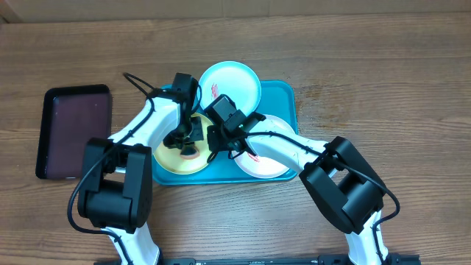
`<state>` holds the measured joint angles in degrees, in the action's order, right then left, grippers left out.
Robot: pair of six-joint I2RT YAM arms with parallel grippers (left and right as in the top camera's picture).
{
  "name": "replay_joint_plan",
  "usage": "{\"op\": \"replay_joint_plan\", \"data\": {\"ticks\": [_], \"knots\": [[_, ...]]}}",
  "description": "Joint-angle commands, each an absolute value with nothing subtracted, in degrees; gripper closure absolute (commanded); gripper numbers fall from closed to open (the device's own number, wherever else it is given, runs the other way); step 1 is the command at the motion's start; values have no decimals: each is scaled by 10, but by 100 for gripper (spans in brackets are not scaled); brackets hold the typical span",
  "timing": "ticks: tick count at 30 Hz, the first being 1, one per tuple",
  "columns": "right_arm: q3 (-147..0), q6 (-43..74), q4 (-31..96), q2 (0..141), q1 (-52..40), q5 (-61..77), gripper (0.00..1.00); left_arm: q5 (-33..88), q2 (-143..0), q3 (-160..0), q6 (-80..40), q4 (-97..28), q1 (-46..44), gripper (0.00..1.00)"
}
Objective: Clean dirty plates on tray and stack at the side
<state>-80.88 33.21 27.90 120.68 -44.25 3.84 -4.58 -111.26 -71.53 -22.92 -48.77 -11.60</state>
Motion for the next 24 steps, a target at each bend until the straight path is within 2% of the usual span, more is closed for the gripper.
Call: {"op": "replay_joint_plan", "data": {"ticks": [1, 4, 8, 11, 13, 16, 19, 24], "knots": [[-806, 330, 288, 1220, -436, 26, 93, -230, -1141, -695, -260, -491, -82, 96], [-806, 330, 288, 1220, -436, 26, 93, -262, -1141, -696, -270, -491, -75, 96], [-806, 330, 288, 1220, -436, 26, 93, -224, -1141, -696, -270, -478, -73, 96], [-806, 330, 286, 1220, -436, 26, 93, -131, -1141, -696, -237, -451, -73, 96], [-806, 330, 285, 1220, -436, 26, 93, 32, -1141, -696, -175, -407, -73, 96], [-806, 330, 283, 1220, -436, 26, 93, 156, -1141, -696, -163, -362, -77, 96], [-806, 330, 284, 1220, -436, 26, 93, 202, -1141, -696, -163, -341, -81, 96], [-806, 330, 283, 1220, -436, 26, 93, 206, -1141, -695, -162, -366, -83, 96]]}}
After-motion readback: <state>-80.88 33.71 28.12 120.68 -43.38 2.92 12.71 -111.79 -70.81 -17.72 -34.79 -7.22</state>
